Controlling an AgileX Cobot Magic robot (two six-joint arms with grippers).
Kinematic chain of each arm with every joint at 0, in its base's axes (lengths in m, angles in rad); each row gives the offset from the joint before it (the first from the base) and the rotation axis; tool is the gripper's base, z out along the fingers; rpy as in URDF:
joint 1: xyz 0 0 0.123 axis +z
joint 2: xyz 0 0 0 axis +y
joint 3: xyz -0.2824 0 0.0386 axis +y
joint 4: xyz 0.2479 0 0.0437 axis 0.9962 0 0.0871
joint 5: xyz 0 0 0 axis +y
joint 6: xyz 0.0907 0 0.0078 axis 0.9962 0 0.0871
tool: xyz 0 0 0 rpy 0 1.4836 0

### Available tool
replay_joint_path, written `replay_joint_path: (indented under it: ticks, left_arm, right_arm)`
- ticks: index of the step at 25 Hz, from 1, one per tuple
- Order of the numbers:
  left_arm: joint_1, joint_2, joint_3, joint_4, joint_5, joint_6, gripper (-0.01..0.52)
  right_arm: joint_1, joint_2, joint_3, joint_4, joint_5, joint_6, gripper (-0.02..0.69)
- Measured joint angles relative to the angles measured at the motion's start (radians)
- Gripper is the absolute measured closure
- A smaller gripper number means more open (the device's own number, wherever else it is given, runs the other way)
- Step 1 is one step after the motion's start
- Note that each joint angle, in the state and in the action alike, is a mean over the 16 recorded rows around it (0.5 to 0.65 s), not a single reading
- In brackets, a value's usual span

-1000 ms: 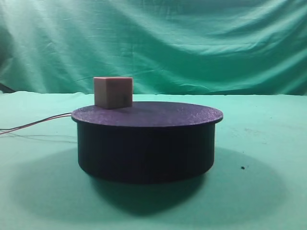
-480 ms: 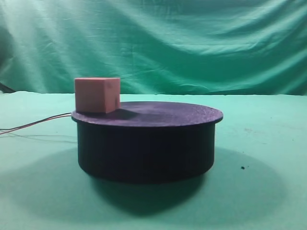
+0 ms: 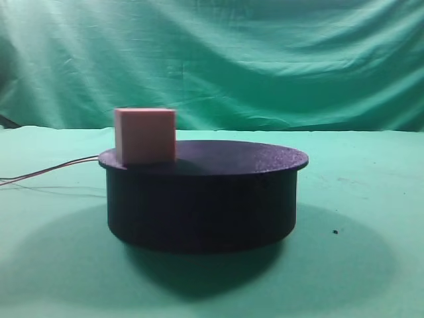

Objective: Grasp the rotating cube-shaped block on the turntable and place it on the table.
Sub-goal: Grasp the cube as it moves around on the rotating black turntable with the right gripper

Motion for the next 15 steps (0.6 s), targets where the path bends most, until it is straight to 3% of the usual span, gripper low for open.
replay_joint_path:
  ticks: [8, 15]
  left_arm:
    - [0.0, 0.0, 0.0, 0.0, 0.0, 0.0, 0.514]
    - [0.0, 0.0, 0.0, 0.0, 0.0, 0.0, 0.514]
  right_arm:
    - [0.036, 0.36, -0.193, 0.007, 0.321, -0.051, 0.665]
    - [0.189, 0.676, -0.305, -0.013, 0.444, -0.016, 0.665]
